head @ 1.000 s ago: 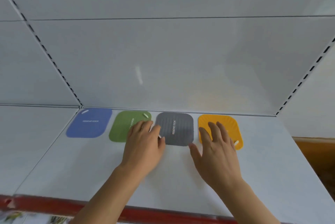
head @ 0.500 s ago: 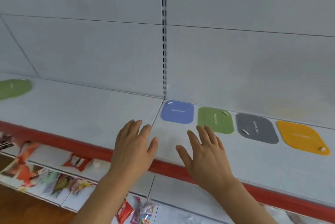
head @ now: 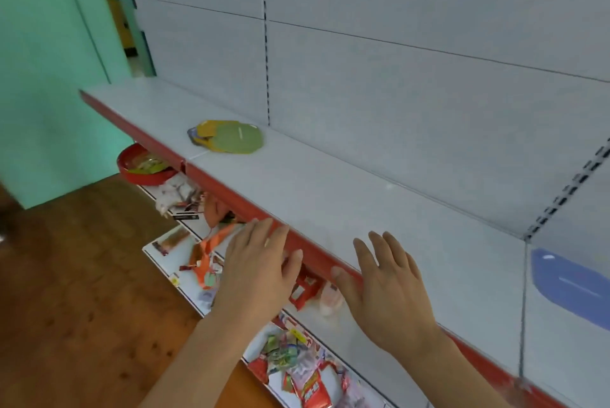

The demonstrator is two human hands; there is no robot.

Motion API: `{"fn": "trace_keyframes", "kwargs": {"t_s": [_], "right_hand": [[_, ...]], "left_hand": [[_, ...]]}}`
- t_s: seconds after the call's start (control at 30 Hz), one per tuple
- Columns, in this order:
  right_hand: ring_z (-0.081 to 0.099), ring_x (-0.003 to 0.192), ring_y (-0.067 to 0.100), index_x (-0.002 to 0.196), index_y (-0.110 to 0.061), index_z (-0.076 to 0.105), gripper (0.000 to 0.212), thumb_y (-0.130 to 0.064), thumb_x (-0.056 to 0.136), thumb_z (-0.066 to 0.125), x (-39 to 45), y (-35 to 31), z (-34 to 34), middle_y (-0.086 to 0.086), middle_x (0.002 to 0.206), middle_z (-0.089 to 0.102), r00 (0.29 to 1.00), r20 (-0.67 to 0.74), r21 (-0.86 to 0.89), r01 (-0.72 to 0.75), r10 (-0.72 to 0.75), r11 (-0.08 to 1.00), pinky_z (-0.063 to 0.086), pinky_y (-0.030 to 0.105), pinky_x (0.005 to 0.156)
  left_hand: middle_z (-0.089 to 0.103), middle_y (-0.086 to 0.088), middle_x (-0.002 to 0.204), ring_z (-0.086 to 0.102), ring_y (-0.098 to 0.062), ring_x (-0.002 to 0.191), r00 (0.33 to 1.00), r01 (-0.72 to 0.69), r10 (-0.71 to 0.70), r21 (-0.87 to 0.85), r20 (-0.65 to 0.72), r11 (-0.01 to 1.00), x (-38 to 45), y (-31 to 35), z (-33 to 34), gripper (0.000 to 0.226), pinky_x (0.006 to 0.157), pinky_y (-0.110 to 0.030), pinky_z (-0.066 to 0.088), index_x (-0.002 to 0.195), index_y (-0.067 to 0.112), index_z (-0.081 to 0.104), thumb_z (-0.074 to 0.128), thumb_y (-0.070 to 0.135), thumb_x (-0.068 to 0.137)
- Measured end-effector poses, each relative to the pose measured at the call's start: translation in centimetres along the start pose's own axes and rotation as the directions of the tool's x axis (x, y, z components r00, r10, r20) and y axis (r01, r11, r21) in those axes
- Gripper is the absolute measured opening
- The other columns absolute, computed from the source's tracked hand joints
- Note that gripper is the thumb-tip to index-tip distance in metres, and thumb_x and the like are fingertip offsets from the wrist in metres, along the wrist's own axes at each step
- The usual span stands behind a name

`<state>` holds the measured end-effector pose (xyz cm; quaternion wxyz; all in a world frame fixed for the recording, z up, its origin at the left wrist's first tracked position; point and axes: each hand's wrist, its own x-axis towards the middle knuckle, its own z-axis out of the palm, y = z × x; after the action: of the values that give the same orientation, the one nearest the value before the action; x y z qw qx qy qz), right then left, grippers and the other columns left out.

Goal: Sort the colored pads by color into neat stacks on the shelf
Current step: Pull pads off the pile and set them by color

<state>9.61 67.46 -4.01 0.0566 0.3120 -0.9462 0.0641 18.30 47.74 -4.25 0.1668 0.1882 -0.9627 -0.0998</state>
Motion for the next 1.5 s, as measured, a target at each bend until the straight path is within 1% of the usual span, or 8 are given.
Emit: {"fn": "trace_keyframes", "kwargs": {"t_s": [0.1,0.53,0.7,0.97,1.17,1.3,1.4,1.5], "right_hand": [[0.029,0.153,0.035,0.15,-0.017,0.048,0.082,-0.071,0.099,0.012,5.5,-4.1,1.5,0.013,0.159,0.043,0.998,-0.02,0.029,0.056,-0.055,0.998,0.032,0.051,0.122],[0.027,0.153,0.036,0.152,-0.016,0.045,0.085,-0.071,0.096,0.015,26.1,-16.5,5.2,0.015,0.16,0.04,0.994,0.016,0.119,0.106,-0.109,0.987,0.031,0.052,0.121],[0.034,0.149,0.037,0.149,-0.014,0.049,0.083,-0.071,0.096,0.019,32.0,-18.6,6.7,0.015,0.155,0.047,1.0,0.014,0.074,0.008,-0.009,0.997,0.038,0.052,0.117],[0.03,0.149,0.029,0.153,-0.021,0.038,0.089,-0.072,0.087,0.01,37.4,-22.5,9.1,0.005,0.157,0.041,0.957,0.052,0.061,-0.287,0.284,0.956,0.033,0.044,0.118],[0.034,0.143,0.026,0.149,-0.025,0.039,0.07,-0.069,0.095,0.029,39.3,-24.0,10.1,-0.001,0.15,0.045,0.903,0.093,0.088,-0.427,0.419,0.9,0.034,0.042,0.117],[0.032,0.147,0.023,0.153,-0.027,0.036,0.073,-0.07,0.094,0.035,40.4,-23.3,10.1,-0.005,0.154,0.043,0.903,0.102,0.112,-0.428,0.418,0.897,0.032,0.041,0.119],[0.042,0.137,0.024,0.147,-0.027,0.043,0.075,-0.072,0.087,0.039,40.4,-23.3,10.1,-0.004,0.145,0.049,0.896,0.05,0.165,-0.444,0.442,0.881,0.041,0.041,0.112],[0.051,0.121,0.025,0.146,-0.028,0.044,0.071,-0.057,0.085,0.065,40.5,-23.8,9.8,-0.003,0.131,0.05,0.892,-0.043,0.283,-0.422,0.451,0.862,0.048,0.038,0.097]], "left_hand": [[0.049,-0.007,0.16,0.037,-0.029,0.153,0.998,0.059,-0.06,0.039,0.025,0.998,2.7,-5.4,-0.6,0.071,0.127,-0.048,0.031,0.151,0.02,0.053,0.024,0.058,0.099],[0.069,-0.007,0.133,0.06,-0.032,0.128,0.992,0.128,-0.129,0.079,0.01,0.989,18.3,-22.3,-1.4,0.067,0.109,-0.048,0.05,0.137,0.014,0.065,0.033,0.057,0.096],[0.072,-0.008,0.116,0.065,-0.035,0.111,0.999,0.038,-0.038,-0.008,0.036,0.999,25.2,-27.2,0.6,0.059,0.095,-0.049,0.056,0.13,0.013,0.067,0.04,0.052,0.094],[0.073,-0.01,0.116,0.066,-0.037,0.11,0.975,-0.181,0.185,-0.043,0.122,0.982,35.8,-33.4,2.7,0.063,0.092,-0.047,0.057,0.126,0.011,0.068,0.038,0.054,0.091],[0.061,-0.015,0.141,0.054,-0.04,0.131,0.948,-0.197,0.2,-0.037,0.249,0.98,40.2,-35.2,3.9,0.091,0.104,-0.049,0.05,0.144,0.011,0.055,0.022,0.068,0.082],[0.059,-0.007,0.138,0.052,-0.033,0.128,0.924,-0.22,0.214,-0.017,0.318,0.975,41.4,-35.6,4.1,0.101,0.1,-0.043,0.05,0.148,0.016,0.047,0.011,0.078,0.075],[0.058,-0.007,0.134,0.054,-0.034,0.124,0.938,-0.22,0.226,-0.053,0.261,0.974,41.6,-35.6,3.7,0.093,0.096,-0.044,0.051,0.146,0.016,0.05,0.027,0.078,0.08],[0.055,-0.006,0.136,0.056,-0.032,0.122,0.949,-0.207,0.238,-0.159,0.205,0.965,41.9,-35.4,3.3,0.071,0.095,-0.043,0.052,0.15,0.018,0.049,0.065,0.054,0.09]]}}
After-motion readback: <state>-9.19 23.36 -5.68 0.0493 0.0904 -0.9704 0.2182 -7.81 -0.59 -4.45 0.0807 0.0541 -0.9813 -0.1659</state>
